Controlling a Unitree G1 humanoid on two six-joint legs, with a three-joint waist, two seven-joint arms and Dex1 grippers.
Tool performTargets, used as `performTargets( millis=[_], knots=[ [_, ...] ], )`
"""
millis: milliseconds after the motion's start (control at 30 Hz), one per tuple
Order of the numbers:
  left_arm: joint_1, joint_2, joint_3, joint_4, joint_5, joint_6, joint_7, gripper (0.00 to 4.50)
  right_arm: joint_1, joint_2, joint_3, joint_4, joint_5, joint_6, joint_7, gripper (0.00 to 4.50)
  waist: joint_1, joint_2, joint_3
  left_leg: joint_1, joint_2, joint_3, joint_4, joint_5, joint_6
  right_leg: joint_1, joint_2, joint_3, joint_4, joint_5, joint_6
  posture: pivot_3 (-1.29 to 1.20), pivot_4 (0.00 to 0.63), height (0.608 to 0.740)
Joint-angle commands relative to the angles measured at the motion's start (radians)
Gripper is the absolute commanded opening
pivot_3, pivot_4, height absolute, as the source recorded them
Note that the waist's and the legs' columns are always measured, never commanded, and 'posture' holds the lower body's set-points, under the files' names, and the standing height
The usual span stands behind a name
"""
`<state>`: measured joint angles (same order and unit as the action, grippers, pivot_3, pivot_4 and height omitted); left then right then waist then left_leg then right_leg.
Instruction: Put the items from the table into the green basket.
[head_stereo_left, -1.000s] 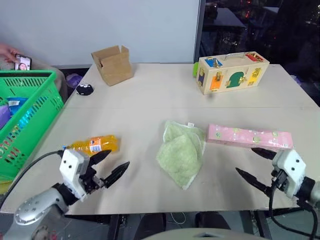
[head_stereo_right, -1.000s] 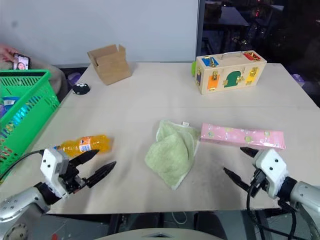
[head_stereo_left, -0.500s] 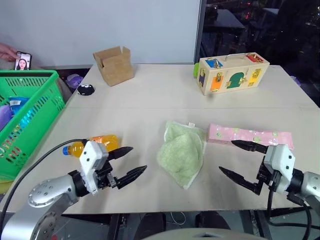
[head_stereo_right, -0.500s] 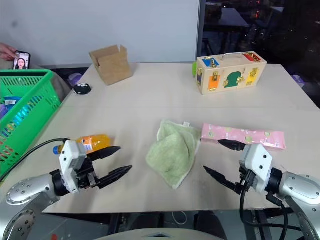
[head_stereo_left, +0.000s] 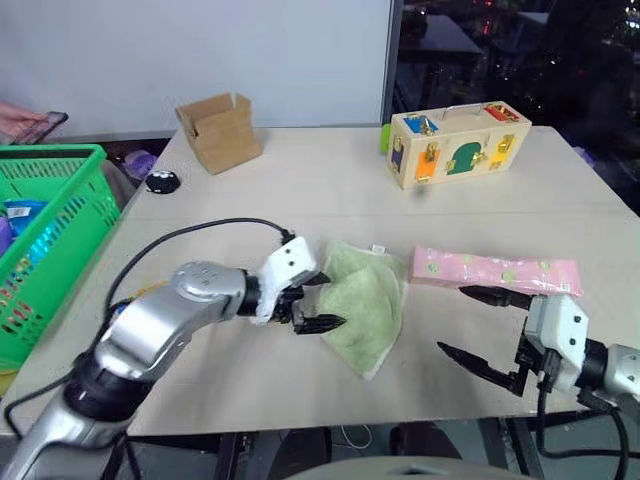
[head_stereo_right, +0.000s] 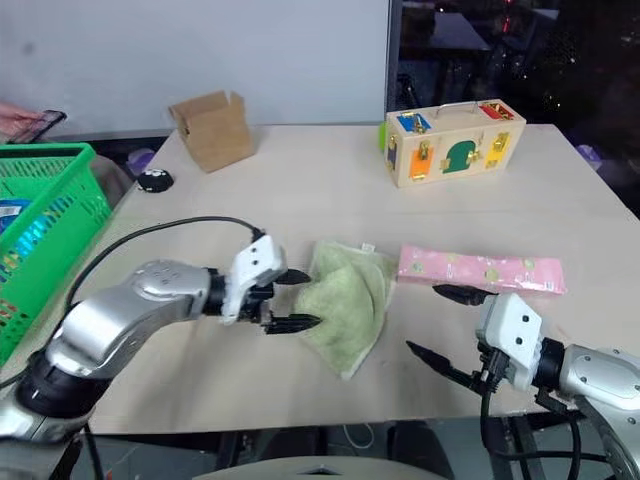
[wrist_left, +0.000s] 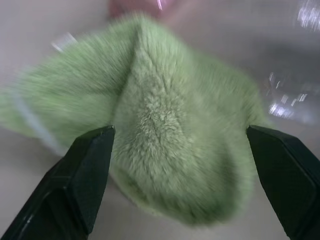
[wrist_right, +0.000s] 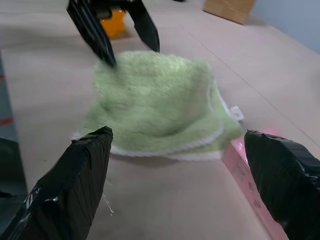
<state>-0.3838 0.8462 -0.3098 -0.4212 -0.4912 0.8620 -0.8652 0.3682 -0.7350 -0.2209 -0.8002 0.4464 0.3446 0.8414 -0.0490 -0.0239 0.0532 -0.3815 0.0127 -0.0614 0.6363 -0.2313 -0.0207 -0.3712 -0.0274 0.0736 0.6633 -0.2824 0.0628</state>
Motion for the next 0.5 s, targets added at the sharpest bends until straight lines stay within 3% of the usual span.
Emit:
performTargets(
  millis=[33,167,333,500],
  knots=[
    [-0.092,-0.039,-0.123,0.084,0.099,-0.007,-0.039,4.39,-0.001,0.019,0.024,-0.055,-0.023,-0.005,-0.052,4.47,-0.02,0.0,0.0,0.0,0.0,0.0,0.0,0.0,0.0,0.0,0.0,0.0,0.0,0.0,0.0,-0.17,0.0,0.74],
    [-0.113,-0.062,-0.19,0.16,0.179,-0.078,-0.074,2.62,0.049,0.03,0.027,-0.081,-0.039,-0.017,-0.067,4.5,-0.046,0.0,0.0,-0.001,0.001,-0.001,0.0,0.0,0.0,0.0,0.001,0.0,0.0,0.0,0.0,-0.21,0.006,0.74],
    [-0.086,-0.098,-0.099,0.162,0.151,-0.082,-0.063,0.27,0.042,0.028,0.029,-0.089,-0.033,-0.013,-0.071,4.5,-0.071,0.0,0.0,0.0,0.001,0.0,0.0,0.0,0.0,0.0,0.0,0.0,0.0,0.0,0.001,-0.2,0.01,0.74],
    [-0.028,-0.157,0.104,0.098,0.069,-0.036,0.031,0.11,-0.052,0.034,0.069,-0.052,-0.027,0.006,-0.084,4.5,-0.082,0.0,0.0,0.0,0.002,-0.001,0.002,0.0,0.0,0.0,0.001,0.001,0.001,0.002,0.003,-0.14,0.0,0.74]
  ],
)
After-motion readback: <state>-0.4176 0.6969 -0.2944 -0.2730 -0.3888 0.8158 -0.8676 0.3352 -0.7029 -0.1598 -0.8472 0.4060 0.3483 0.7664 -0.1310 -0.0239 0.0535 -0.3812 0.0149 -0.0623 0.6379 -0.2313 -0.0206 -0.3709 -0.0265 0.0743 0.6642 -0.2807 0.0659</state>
